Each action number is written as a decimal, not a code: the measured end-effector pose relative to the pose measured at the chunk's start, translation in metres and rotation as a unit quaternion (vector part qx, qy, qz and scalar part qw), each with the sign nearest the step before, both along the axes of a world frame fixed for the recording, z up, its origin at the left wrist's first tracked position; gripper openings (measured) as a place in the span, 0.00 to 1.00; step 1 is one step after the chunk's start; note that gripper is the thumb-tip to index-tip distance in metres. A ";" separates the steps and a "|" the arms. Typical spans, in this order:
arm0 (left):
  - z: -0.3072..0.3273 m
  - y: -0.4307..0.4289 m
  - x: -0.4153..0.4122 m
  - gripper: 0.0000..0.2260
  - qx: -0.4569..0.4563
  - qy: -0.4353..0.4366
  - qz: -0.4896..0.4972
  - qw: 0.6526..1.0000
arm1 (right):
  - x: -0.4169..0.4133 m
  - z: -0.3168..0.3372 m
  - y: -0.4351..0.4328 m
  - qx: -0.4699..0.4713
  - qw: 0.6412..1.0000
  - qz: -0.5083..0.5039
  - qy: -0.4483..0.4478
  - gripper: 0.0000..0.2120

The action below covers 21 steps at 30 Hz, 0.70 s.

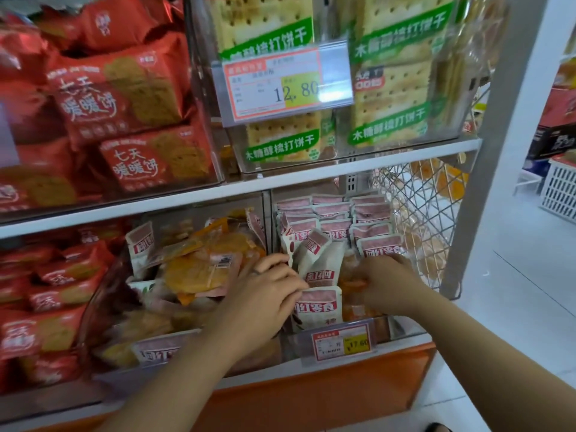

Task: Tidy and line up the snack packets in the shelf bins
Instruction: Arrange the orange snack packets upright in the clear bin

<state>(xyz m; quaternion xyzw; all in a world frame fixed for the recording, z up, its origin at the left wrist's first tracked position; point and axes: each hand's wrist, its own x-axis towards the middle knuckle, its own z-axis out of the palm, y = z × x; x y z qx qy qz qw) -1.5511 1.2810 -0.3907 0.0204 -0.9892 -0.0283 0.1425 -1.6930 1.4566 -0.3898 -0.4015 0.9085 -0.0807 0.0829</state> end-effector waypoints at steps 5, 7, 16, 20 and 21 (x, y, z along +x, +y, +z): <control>-0.001 0.002 0.000 0.13 -0.033 0.053 -0.020 0.998 | 0.009 0.011 0.021 -0.218 0.968 -0.114 -0.050 0.10; 0.001 0.004 0.001 0.07 -0.066 0.065 -0.030 0.995 | 0.012 0.019 0.032 -0.316 0.934 -0.161 -0.044 0.05; 0.025 0.019 0.027 0.28 0.089 0.073 -0.012 0.993 | 0.059 0.022 0.036 -0.464 0.872 -0.040 0.146 0.09; 0.046 0.014 0.042 0.35 0.178 0.112 -0.028 0.977 | 0.074 0.027 0.010 -0.460 0.863 0.096 0.185 0.12; 0.050 0.009 0.044 0.31 0.183 0.135 -0.044 0.973 | 0.077 0.031 0.001 -0.461 0.859 0.126 0.182 0.12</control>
